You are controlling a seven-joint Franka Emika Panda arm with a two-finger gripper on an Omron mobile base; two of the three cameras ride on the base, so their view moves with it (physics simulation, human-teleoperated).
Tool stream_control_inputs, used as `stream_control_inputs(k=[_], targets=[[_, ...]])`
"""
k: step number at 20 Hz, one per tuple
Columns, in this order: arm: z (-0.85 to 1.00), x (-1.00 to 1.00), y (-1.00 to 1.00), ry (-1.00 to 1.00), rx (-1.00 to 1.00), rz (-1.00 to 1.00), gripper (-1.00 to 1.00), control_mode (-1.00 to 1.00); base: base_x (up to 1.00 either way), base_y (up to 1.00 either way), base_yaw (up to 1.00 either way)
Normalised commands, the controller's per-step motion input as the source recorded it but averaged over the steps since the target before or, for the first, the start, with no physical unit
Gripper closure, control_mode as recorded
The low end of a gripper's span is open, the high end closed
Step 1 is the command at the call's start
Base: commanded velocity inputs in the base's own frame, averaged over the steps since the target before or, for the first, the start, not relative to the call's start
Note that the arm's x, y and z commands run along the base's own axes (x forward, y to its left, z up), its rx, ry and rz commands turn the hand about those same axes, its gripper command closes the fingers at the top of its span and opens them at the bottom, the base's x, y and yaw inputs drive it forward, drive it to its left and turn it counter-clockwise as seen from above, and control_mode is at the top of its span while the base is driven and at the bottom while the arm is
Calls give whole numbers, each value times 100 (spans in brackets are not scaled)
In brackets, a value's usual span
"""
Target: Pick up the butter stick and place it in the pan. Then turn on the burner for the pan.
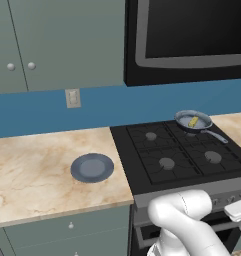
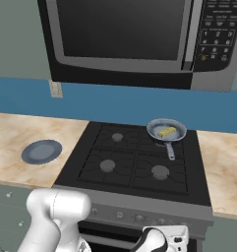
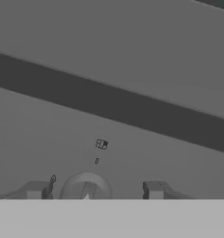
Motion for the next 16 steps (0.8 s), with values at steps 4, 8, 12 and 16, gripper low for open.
stream_control_inputs(k=[4,8,12,16], targets=[[-30,11,18,0,0,0,-100,-100,0,0,0],[-32,9,20,0,0,0,100,-100,0,0,0],[-18,20,24,0,0,0,100,-100,0,0,0],[-5,24,27,1,0,0,100,-100,0,0,0]])
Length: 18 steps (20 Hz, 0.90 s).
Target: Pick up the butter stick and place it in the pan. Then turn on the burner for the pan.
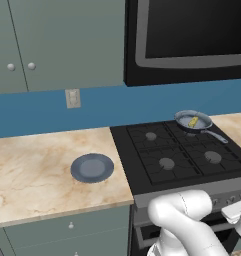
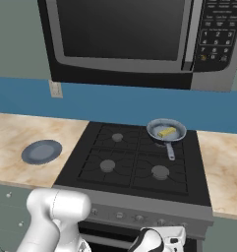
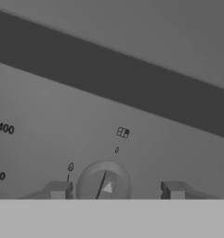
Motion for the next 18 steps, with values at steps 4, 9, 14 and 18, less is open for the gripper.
stream_control_inputs(k=[4,9,14,18], targets=[[0,10,36,1,0,0,100,-100,0,0,0],[0,4,58,0,0,0,100,-100,0,0,0],[0,2,34,1,-1,1,100,-100,0,0,0],[0,0,0,0,0,0,100,-100,0,0,0]])
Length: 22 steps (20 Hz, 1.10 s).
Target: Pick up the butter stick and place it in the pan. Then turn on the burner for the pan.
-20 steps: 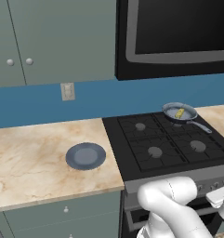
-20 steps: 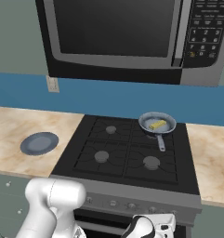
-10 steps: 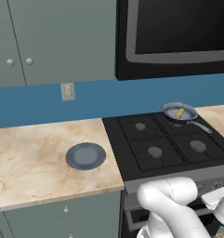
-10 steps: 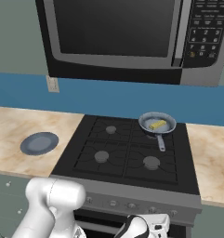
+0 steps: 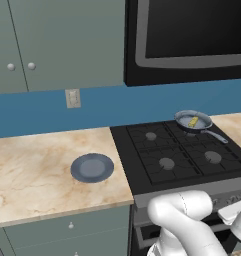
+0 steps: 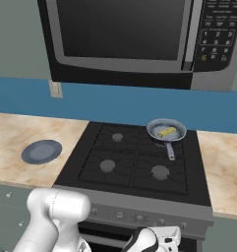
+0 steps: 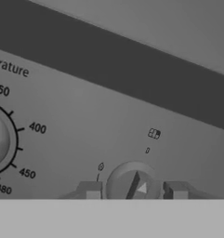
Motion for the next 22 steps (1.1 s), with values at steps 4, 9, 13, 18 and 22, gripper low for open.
stream_control_inputs(k=[4,9,13,18,22], targets=[[0,0,0,0,-6,0,100,-100,0,0,0],[0,0,0,0,-18,6,100,-100,0,0,0],[0,0,0,0,-26,11,100,-100,0,0,0],[-1,0,0,0,-31,10,100,-100,0,0,0],[-1,0,0,-2,-33,12,100,-100,0,0,0]])
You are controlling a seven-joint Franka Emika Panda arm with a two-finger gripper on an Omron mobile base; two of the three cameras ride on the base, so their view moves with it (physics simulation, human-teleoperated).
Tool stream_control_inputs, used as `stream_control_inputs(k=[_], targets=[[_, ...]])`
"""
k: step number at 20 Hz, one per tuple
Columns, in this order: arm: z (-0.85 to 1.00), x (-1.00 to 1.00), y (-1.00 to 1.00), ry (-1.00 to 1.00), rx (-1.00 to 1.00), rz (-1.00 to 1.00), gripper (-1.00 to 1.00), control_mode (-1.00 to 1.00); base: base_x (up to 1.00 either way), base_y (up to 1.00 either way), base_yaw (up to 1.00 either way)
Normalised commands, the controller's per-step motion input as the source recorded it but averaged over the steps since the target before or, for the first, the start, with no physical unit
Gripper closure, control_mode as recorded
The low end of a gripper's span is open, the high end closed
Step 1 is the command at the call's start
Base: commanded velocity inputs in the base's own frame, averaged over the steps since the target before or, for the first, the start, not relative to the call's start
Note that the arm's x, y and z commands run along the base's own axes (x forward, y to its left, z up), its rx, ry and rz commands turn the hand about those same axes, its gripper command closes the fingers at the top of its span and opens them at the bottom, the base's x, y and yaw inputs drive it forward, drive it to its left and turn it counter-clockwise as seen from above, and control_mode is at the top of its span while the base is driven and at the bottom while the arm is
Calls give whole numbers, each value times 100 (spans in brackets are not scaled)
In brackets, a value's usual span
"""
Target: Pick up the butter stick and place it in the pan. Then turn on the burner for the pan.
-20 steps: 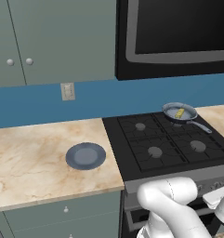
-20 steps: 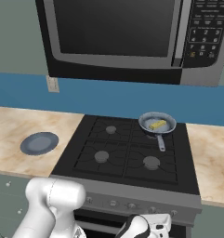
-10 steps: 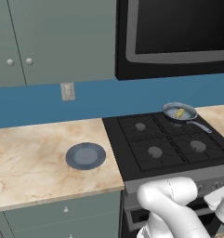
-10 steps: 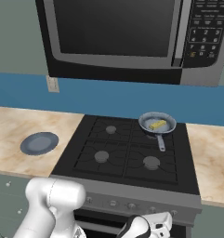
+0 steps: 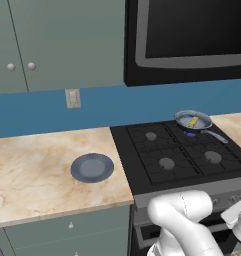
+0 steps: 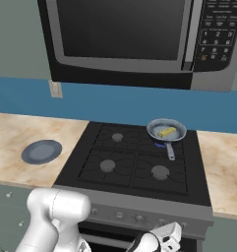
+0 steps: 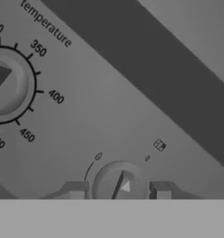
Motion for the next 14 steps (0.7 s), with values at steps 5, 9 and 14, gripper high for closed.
stream_control_inputs(k=[5,9,14], targets=[[0,-1,0,-5,-33,15,100,-100,0,0,0],[0,-1,0,-4,-32,13,100,-100,0,0,0],[0,-2,0,0,-23,8,100,-100,0,0,0]])
